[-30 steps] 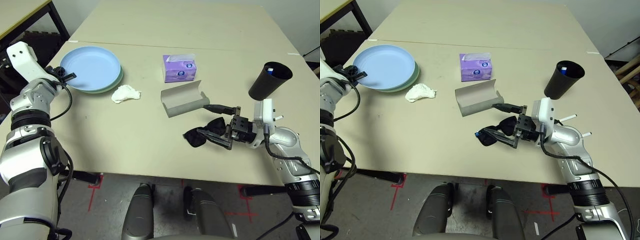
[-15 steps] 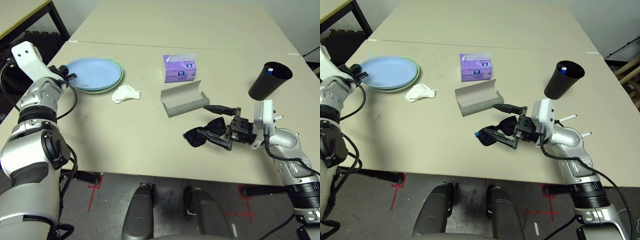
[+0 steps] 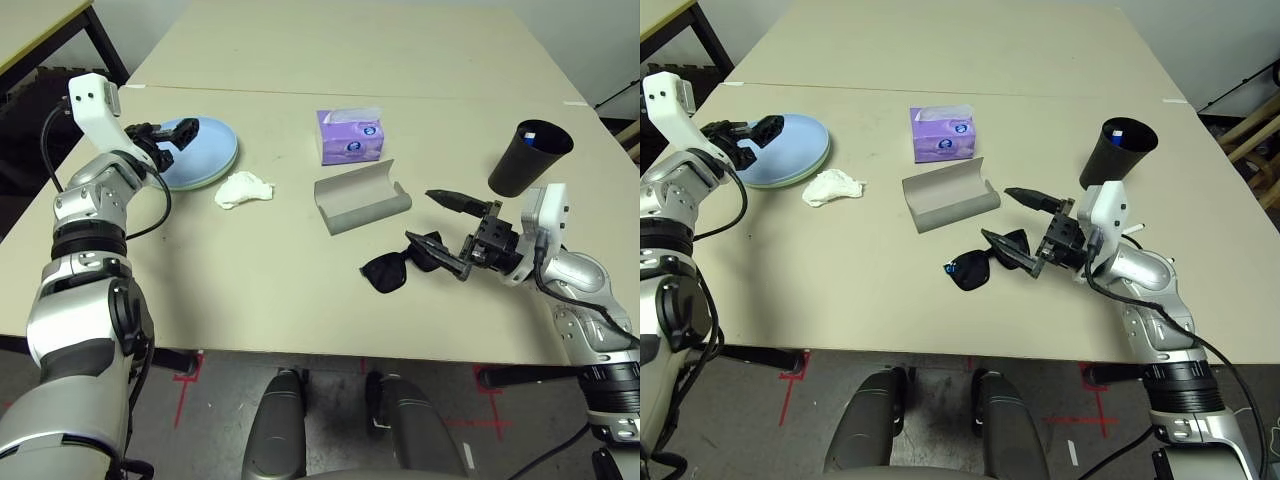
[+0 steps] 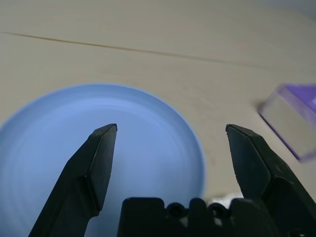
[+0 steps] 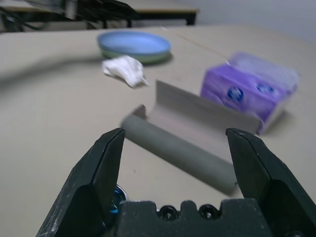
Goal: Organize and tidy the items on the table.
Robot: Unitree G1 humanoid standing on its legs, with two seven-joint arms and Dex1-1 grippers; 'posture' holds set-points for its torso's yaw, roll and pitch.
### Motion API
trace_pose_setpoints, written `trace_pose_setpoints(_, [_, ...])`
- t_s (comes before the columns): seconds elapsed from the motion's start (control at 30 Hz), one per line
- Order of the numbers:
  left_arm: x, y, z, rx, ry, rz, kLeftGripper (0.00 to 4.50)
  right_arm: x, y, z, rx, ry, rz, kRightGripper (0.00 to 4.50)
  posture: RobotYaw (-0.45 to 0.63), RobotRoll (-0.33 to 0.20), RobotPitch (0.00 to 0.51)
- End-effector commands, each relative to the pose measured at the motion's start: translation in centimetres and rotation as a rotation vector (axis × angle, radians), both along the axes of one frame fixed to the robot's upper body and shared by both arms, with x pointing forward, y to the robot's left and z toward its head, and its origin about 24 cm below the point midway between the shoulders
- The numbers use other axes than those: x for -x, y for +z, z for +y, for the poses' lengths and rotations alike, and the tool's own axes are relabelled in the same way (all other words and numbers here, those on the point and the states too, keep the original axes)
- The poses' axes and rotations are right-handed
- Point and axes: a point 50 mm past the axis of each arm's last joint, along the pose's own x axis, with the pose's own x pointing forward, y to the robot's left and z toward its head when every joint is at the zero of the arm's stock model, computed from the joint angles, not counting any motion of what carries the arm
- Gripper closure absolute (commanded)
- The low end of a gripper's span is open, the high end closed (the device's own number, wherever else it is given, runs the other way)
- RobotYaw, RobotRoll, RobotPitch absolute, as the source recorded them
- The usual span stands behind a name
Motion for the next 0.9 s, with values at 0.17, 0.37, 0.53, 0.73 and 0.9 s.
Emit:
trace_pose_setpoints(0.17, [1.0, -0.2, -0.5, -0.089, -0.127, 0.1, 0.01, 0.1, -0.2, -0.9, 0.045, -0.038, 0.075, 0.0, 0.17, 0.0, 0.16])
trace_pose_setpoints(0.37, [1.4, -0.5, -0.8, -0.225, -0.236, 0.133, 0.01, -0.1, 0.1, -0.7, 0.043, -0.036, 0.052, 0.0, 0.17, 0.0, 0.158])
trace_pose_setpoints(0.53, [1.6, -1.7, -1.1, -0.253, -0.3, 0.187, 0.01, -0.1, 0.2, -0.4, 0.029, -0.023, 0.05, 0.0, 0.17, 0.0, 0.159])
trace_pose_setpoints(0.73, [1.6, -2.5, -1.9, -0.296, -0.362, 0.219, 0.01, 0.0, 0.1, -0.3, 0.024, -0.019, 0.051, 0.0, 0.17, 0.0, 0.16])
trace_pose_setpoints(0.9, [1.3, -3.3, -2.5, -0.326, -0.386, 0.23, 0.18, 0.0, -0.1, -0.4, 0.018, -0.016, 0.052, 0.0, 0.17, 0.0, 0.16])
